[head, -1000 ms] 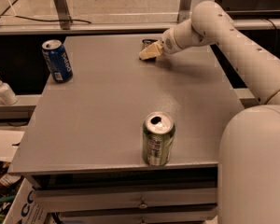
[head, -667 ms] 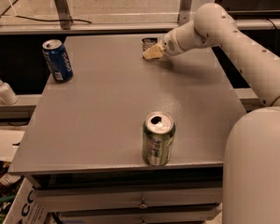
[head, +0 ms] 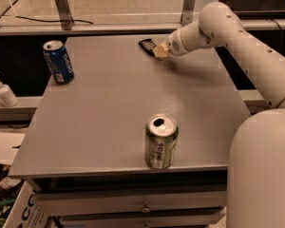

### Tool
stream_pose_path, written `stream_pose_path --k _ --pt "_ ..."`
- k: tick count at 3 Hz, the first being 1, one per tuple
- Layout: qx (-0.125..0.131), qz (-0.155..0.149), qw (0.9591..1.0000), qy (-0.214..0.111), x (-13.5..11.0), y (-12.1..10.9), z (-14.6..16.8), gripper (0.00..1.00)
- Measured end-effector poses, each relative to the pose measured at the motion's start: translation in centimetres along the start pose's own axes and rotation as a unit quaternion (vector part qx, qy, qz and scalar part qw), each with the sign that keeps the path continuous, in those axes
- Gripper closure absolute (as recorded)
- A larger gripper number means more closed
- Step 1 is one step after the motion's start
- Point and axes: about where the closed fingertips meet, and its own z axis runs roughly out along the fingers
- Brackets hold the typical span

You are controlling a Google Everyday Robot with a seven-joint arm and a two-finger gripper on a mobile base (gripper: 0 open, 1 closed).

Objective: Move rxbar chocolate near pepsi can

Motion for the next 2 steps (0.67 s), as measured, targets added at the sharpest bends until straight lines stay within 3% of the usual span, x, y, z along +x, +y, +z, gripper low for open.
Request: stream_pose_path --k 2 --pt "0.000 0.000 1.0000 0.000 -0.01 0.01 -0.01 1.00"
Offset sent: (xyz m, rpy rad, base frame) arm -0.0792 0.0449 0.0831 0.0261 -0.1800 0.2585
